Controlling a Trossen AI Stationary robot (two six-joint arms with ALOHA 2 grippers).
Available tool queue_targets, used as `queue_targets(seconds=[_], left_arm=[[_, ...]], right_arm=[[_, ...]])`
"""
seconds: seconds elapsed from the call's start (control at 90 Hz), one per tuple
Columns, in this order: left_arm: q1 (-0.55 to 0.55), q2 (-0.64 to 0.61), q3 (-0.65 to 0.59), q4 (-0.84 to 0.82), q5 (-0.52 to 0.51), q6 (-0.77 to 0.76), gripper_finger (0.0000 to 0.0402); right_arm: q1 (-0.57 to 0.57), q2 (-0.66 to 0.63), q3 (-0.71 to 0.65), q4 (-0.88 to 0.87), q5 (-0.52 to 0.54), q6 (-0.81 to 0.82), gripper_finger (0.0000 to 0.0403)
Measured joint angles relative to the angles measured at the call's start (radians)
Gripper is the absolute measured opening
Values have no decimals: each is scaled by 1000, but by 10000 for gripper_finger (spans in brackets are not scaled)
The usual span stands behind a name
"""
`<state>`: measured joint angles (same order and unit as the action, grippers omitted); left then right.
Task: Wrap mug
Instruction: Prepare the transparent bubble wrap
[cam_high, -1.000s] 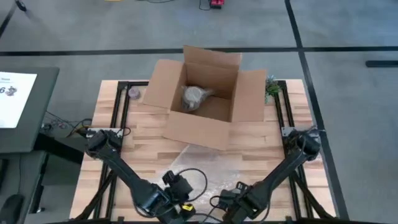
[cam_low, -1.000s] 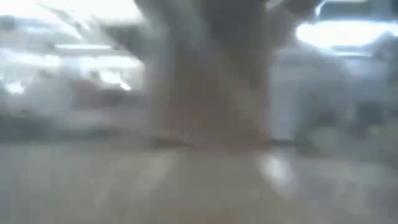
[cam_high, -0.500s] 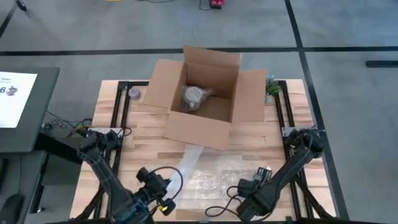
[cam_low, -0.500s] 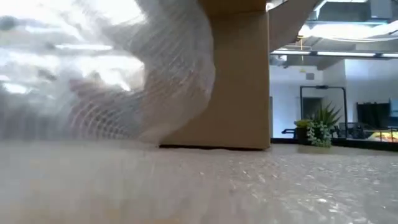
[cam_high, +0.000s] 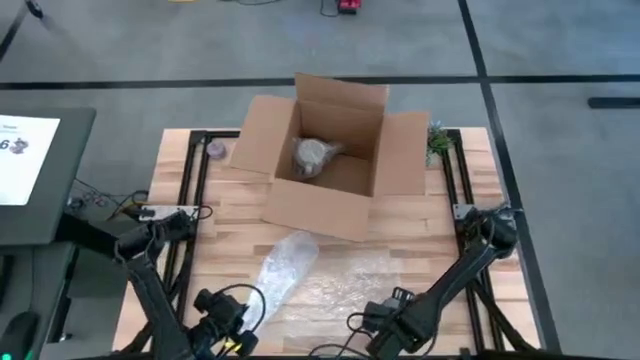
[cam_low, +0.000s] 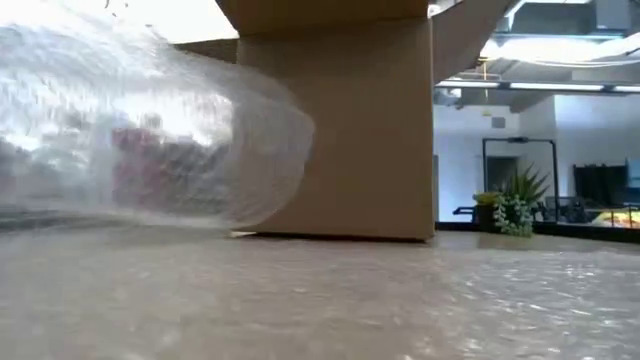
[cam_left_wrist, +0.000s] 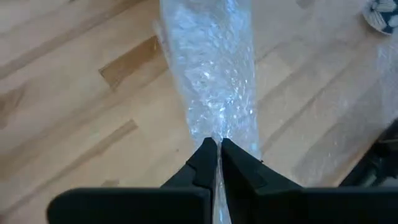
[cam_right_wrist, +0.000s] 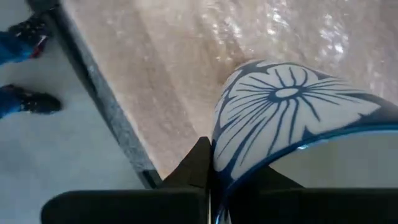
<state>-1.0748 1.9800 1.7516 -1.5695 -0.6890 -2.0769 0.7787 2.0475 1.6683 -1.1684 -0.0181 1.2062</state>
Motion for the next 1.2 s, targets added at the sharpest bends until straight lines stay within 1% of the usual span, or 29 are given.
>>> queue_targets(seconds=[0.144,0.256,0.344,0.444,0.544,0.622,0.689,0.833,0.956,1.033,1.133,1.2], left_arm=[[-5,0,32,-3,-54,37,0],[-5,0,48,-2,-79,106,0],[-4,0,43,-2,-66,156,0],[-3,0,18,-2,-9,184,0],[-3,0,-12,-2,8,136,0],[-5,0,-22,-3,8,84,0],[-6,0,-22,-1,4,74,0],[-1,0,-20,-1,-12,73,0],[0,-2,-13,-4,-61,31,0],[0,-4,8,-2,-118,11,0],[0,-5,42,0,-172,23,0],[0,-6,56,-1,-176,66,0]], right_arm=[[17,0,-6,-177,-22,70,9],[22,-26,-6,-236,-53,81,9],[26,-48,-5,-208,-54,109,9],[15,-58,20,-179,-52,129,9],[-11,-59,61,-118,-46,130,9],[-33,-59,67,-4,-6,123,9],[-53,-52,68,61,23,103,9],[-88,-2,68,95,30,51,9],[-95,26,66,15,21,43,9],[-87,34,66,-38,4,38,9],[-68,37,55,-113,-2,26,9],[-60,37,50,-175,-3,28,9]])
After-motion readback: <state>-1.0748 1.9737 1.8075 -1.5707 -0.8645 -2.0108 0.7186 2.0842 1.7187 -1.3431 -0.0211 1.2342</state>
